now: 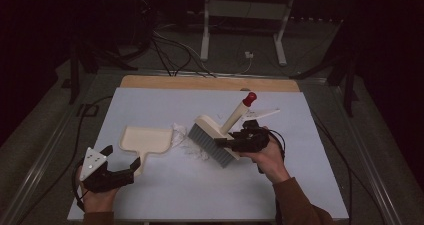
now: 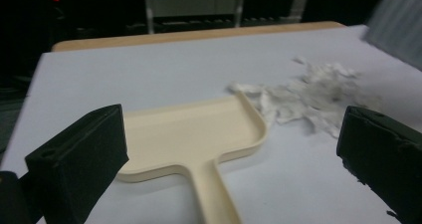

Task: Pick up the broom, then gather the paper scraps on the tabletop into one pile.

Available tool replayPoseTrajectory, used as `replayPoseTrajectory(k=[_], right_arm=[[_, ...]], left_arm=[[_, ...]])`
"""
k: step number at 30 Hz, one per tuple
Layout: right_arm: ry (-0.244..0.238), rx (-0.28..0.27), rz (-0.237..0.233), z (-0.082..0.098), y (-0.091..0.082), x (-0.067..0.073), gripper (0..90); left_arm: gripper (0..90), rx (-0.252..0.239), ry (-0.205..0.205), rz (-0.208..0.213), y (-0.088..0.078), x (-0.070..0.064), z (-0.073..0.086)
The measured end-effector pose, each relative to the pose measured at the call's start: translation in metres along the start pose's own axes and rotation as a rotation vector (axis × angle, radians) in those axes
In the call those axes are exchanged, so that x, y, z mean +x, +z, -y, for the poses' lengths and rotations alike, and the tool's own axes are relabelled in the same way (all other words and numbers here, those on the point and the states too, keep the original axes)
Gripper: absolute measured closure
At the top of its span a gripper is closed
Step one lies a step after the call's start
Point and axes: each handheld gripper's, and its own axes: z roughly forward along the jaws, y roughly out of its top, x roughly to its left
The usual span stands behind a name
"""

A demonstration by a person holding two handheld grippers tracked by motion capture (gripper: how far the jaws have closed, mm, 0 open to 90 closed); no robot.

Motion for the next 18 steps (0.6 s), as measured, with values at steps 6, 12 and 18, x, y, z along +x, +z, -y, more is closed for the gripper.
replayPoseTrajectory(k=[6, 12, 18], right_arm=[[0.016, 0.001, 0.026, 0.002, 0.015, 0.008, 67.6], [0.066, -0.034, 0.045, 0.004, 0.027, 0.013, 67.5], [0.153, -0.039, 0.044, 0.006, 0.039, 0.015, 67.6]], left_arm=[[0.3, -0.019, -0.016, -0.034, -0.004, 0.005, 0.003], [0.3, -0.01, -0.007, -0.06, -0.004, 0.007, 0.004], [0.3, -0.019, -0.025, -0.074, -0.007, 0.012, 0.005]])
